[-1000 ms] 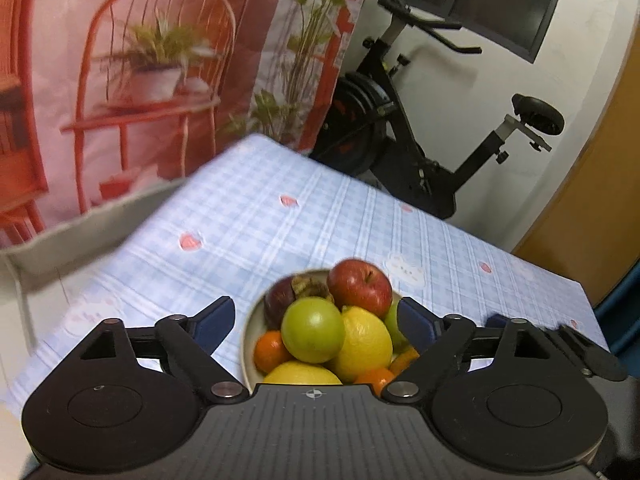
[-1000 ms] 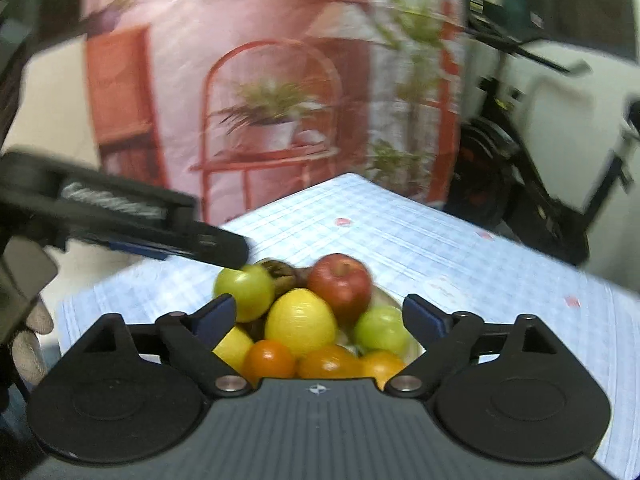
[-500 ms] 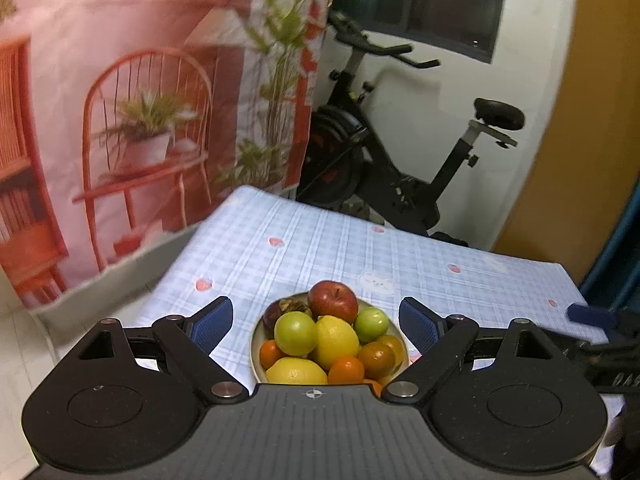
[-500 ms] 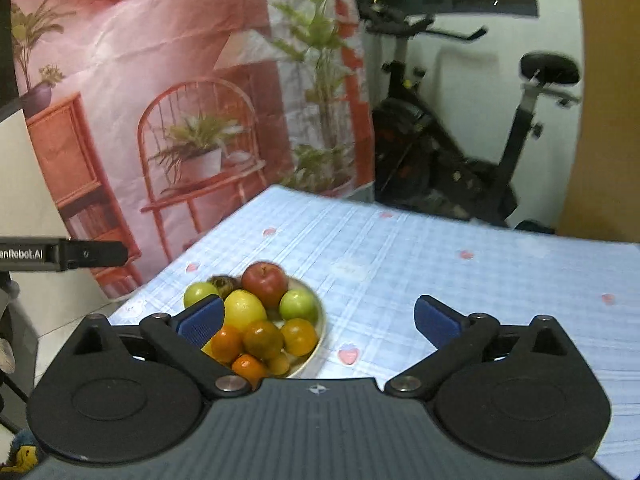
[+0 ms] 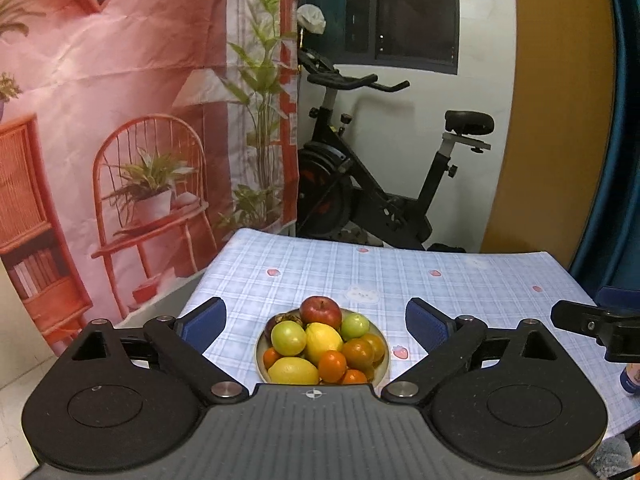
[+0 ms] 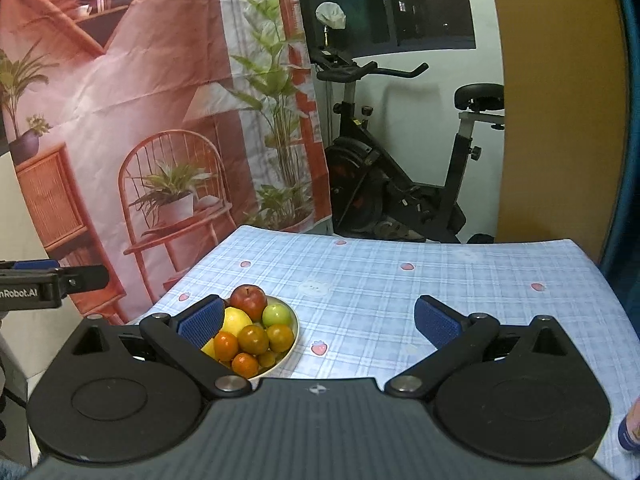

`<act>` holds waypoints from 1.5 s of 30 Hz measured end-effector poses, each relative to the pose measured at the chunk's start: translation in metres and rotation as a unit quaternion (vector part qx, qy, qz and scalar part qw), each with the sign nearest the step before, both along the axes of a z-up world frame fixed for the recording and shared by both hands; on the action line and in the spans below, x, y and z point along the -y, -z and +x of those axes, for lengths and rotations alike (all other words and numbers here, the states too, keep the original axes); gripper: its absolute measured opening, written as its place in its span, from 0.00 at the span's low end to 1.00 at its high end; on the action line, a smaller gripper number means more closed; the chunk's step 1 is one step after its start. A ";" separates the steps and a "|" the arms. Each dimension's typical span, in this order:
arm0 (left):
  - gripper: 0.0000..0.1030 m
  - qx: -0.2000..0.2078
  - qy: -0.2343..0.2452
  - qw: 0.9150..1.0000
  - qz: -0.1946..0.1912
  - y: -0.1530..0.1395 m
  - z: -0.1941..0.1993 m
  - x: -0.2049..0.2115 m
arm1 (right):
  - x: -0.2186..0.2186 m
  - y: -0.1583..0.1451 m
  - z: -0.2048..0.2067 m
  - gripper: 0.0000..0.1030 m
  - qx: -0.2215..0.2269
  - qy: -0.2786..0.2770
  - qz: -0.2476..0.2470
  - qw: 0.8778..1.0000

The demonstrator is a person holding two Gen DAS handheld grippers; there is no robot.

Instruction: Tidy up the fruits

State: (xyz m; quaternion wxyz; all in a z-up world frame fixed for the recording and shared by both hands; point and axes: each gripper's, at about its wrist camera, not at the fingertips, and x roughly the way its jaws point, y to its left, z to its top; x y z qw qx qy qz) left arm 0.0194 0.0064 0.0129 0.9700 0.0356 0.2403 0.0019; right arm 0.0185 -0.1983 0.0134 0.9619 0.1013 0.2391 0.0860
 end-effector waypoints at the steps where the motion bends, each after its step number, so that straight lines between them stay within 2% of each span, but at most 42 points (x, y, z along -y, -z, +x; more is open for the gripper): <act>1: 0.95 0.004 0.000 1.000 0.002 0.000 -0.003 0.002 | 0.001 0.000 -0.002 1.00 0.000 0.001 0.000 1.000; 7: 0.95 0.018 0.001 1.000 0.012 -0.003 -0.015 0.007 | 0.001 -0.002 -0.010 1.00 0.001 0.008 -0.010 1.000; 16: 0.95 0.033 -0.009 0.999 0.005 -0.007 -0.021 0.005 | -0.001 0.000 -0.009 1.00 -0.001 0.007 -0.015 1.000; 45: 0.95 0.035 -0.009 0.999 0.006 -0.007 -0.026 0.008 | 0.000 0.003 -0.005 1.00 -0.005 0.010 -0.018 1.000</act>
